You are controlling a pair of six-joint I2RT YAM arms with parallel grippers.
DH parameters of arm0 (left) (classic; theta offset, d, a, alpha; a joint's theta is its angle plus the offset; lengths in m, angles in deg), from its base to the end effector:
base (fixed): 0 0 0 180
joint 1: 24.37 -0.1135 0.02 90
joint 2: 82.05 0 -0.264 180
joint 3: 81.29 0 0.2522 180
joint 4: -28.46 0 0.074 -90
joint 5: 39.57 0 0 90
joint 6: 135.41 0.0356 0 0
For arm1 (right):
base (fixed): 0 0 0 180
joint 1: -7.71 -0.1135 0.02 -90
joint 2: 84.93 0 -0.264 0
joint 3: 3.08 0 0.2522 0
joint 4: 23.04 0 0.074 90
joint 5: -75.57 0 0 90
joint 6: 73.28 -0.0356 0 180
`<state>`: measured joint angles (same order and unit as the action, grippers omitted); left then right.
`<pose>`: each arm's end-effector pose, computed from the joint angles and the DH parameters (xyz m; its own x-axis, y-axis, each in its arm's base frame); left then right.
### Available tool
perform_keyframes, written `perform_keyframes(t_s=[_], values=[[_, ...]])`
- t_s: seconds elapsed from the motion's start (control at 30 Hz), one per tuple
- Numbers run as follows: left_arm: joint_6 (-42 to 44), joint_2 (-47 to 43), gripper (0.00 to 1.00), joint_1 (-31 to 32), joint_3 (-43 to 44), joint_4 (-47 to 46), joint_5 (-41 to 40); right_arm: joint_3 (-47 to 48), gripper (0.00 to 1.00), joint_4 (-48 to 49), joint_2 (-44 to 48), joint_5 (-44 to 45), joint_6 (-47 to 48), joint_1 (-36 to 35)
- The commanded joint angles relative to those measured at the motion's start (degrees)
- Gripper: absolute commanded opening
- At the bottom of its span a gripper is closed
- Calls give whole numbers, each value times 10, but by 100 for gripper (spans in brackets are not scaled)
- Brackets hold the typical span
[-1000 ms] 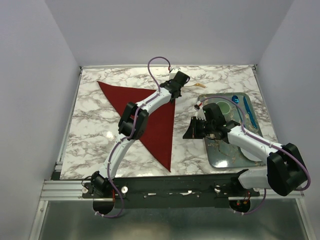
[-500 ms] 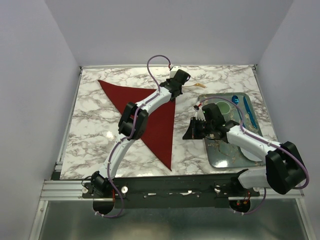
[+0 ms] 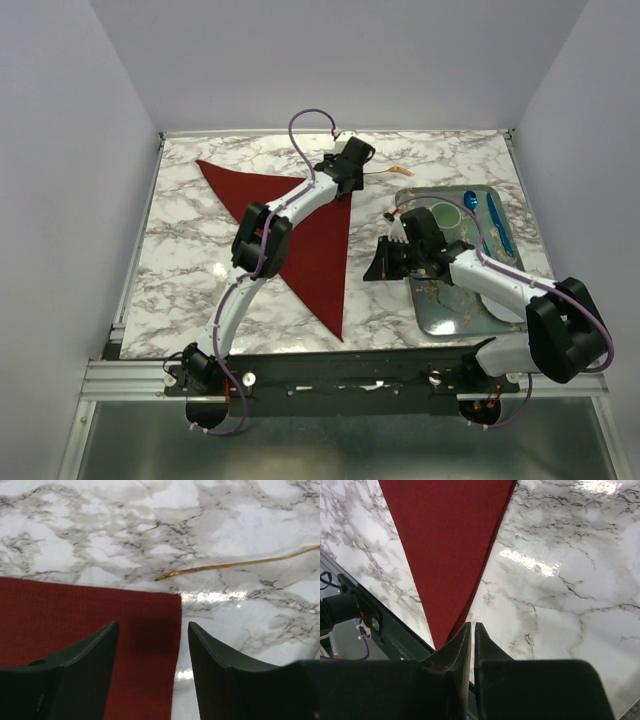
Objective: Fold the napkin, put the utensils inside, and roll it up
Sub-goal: Fold the napkin
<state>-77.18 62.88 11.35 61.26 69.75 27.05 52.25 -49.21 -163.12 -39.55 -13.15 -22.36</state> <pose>0.4671 -0.3185 0.1811 -0.6361 -0.1379 -0.7592 -0.0377 0.9883 -0.1479 0.2244 0.1474 0.1937 -0.9125 -0.0073 -0.4089 -0.2768 0.7470 0.6045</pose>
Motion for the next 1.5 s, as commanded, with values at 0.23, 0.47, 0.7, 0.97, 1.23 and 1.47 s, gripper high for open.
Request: perform_keyframes(t_s=[0.23,0.47,0.7,0.97,1.23,1.47], values=[[4,-357,49,-192,-360,-77,211,115,15,33,-116,-26,18,-144],[-4,-322,18,-351,-415,-72,369,148,12,57,-180,-60,8,-209],[-15,-237,16,-411,-364,-124,387,113,10,75,-172,-76,12,-212],[-74,-138,13,-446,-296,-146,371,66,9,91,-169,-84,4,-213],[-102,-93,13,-472,-260,-143,373,7,9,111,-175,-80,-1,-215],[-82,-89,15,-484,-231,-141,408,28,8,87,-129,-76,-5,-217]])
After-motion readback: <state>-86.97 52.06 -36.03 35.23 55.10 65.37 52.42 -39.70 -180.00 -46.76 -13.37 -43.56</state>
